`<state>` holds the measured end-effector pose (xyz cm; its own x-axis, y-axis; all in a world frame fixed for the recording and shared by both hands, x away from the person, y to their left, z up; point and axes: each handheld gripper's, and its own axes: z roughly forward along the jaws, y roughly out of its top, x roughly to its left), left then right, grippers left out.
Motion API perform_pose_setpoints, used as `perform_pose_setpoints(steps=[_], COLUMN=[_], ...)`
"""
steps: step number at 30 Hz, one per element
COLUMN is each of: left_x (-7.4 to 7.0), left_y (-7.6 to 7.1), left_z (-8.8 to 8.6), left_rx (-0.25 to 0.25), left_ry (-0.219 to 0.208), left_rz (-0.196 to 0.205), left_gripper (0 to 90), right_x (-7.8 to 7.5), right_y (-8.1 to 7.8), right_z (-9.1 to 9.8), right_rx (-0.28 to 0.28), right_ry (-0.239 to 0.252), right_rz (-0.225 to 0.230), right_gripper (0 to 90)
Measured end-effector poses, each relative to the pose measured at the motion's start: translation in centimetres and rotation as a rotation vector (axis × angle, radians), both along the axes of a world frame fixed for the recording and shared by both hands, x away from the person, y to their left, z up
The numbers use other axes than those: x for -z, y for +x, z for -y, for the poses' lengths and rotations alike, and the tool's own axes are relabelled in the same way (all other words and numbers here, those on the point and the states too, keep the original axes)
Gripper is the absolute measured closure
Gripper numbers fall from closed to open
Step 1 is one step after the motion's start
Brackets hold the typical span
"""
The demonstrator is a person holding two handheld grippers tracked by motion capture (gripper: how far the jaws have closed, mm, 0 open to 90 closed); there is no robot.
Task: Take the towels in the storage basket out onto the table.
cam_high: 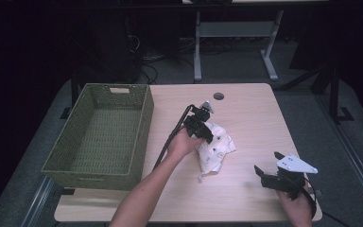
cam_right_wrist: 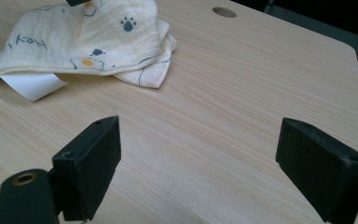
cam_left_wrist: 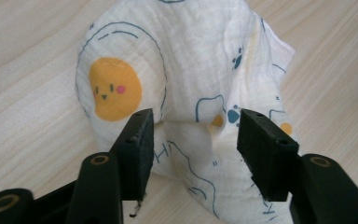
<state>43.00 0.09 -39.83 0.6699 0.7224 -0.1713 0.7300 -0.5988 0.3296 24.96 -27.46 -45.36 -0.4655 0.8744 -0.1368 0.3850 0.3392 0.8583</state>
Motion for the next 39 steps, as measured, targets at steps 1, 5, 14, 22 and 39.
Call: perform_pose_setpoints(steps=[1, 5, 14, 22, 39], left_x=[-0.1, -0.4, -1.0, -1.3, -1.9], left_y=[-0.1, -0.4, -0.9, -1.6, -3.2], left_z=[0.0, 0.0, -0.1, 0.0, -1.8], left_rx=[0.006, 0.011, 0.022, 0.046, 0.058], left_ry=[-0.001, -0.012, -0.02, -0.015, -0.052], left_rz=[-0.002, 0.019, 0.036, 0.053, 0.089], left_gripper=[44.4, 42.8, 39.4, 37.1, 36.0], right_x=[0.0, 0.0, 0.1, 0.1, 0.1], right_y=[0.0, 0.0, 0.0, 0.0, 0.0], right_z=[0.0, 0.1, 0.1, 0.0, 0.1], right_rx=[0.0, 0.002, 0.005, 0.006, 0.011], right_ry=[0.003, 0.001, 0.002, 0.004, -0.003], right_rz=[0.002, -0.001, -0.008, -0.007, -0.005], right_gripper=[13.5, 13.6, 13.5, 13.6, 13.6])
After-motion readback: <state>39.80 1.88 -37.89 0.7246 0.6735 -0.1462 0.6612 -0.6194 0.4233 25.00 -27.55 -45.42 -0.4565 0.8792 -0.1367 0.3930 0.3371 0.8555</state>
